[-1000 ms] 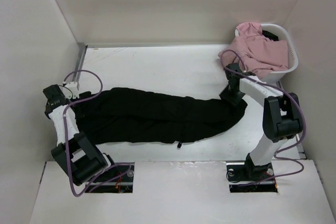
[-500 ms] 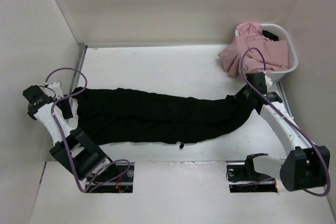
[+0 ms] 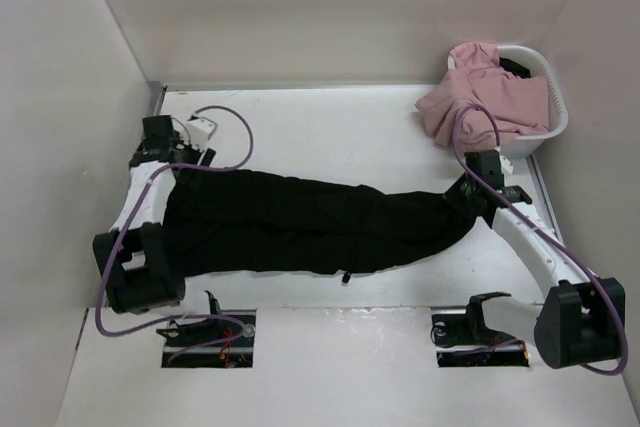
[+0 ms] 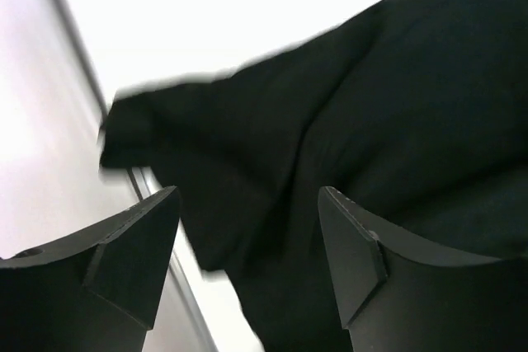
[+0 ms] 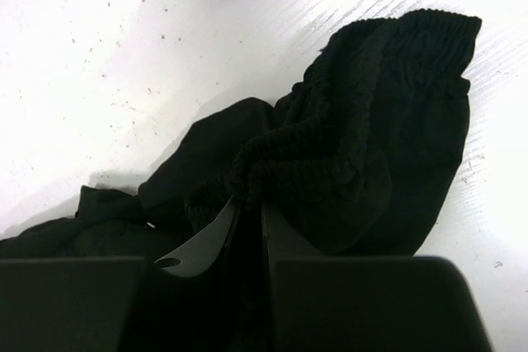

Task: Fold and stack the trousers
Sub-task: Fold the trousers

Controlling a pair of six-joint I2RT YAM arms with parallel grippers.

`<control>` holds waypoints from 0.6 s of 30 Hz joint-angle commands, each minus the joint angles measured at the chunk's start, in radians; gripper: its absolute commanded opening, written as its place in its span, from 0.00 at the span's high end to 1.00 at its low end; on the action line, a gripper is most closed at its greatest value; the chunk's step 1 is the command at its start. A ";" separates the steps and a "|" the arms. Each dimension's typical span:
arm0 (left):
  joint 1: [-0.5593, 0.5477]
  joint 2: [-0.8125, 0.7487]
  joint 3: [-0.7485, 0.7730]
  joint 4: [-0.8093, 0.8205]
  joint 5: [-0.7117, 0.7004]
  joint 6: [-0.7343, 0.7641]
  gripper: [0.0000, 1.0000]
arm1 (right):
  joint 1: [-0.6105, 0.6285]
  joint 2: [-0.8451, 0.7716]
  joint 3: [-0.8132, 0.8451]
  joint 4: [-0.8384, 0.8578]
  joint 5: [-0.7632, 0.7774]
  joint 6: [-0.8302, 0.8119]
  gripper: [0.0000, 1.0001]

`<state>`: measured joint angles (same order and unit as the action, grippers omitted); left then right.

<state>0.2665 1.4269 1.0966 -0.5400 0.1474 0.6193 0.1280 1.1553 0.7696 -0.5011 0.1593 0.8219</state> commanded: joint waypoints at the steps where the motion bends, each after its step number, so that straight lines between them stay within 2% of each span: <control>1: -0.072 0.078 -0.049 0.172 -0.190 0.155 0.35 | 0.017 -0.026 0.013 0.045 -0.001 -0.029 1.00; 5: -0.072 0.187 -0.004 0.169 -0.246 0.166 0.41 | 0.017 -0.060 -0.022 0.039 0.000 -0.026 1.00; 15: -0.023 0.263 -0.006 0.101 -0.252 0.132 0.41 | 0.012 -0.080 -0.024 0.022 0.014 -0.030 1.00; 18: -0.011 0.293 0.008 0.098 -0.256 0.119 0.48 | 0.012 -0.072 -0.013 0.022 0.014 -0.033 1.00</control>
<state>0.2420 1.6978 1.0729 -0.4316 -0.0986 0.7483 0.1333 1.0908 0.7357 -0.5003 0.1604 0.8040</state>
